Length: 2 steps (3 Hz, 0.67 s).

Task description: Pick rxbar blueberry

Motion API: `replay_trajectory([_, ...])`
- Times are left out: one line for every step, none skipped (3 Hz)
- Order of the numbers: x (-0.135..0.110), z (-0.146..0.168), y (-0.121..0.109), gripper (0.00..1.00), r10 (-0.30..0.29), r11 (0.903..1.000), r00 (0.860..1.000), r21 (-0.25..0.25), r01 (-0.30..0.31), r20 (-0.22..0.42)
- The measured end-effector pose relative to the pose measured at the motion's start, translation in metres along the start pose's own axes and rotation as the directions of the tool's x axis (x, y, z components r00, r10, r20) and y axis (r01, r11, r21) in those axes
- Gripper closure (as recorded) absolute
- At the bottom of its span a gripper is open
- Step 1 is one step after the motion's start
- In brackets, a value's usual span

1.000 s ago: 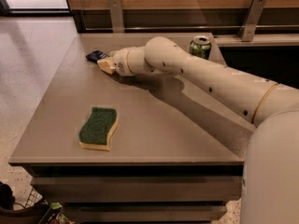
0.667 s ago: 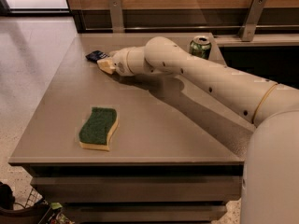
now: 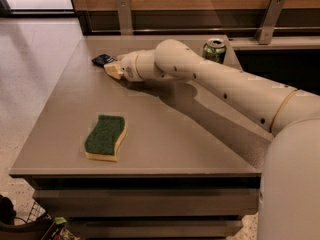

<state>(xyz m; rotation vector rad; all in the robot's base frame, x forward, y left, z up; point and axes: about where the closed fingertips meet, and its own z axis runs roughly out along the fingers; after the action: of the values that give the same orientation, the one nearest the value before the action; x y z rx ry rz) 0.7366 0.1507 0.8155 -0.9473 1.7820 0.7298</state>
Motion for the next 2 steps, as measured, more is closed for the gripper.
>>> replay_trajectory([0.0000, 0.0001, 0.0001, 1.00, 0.000, 1.0000, 1.000, 0.000, 0.000, 0.000])
replay_trajectory([0.0000, 0.0001, 0.0001, 1.00, 0.000, 1.0000, 1.000, 0.000, 0.000, 0.000])
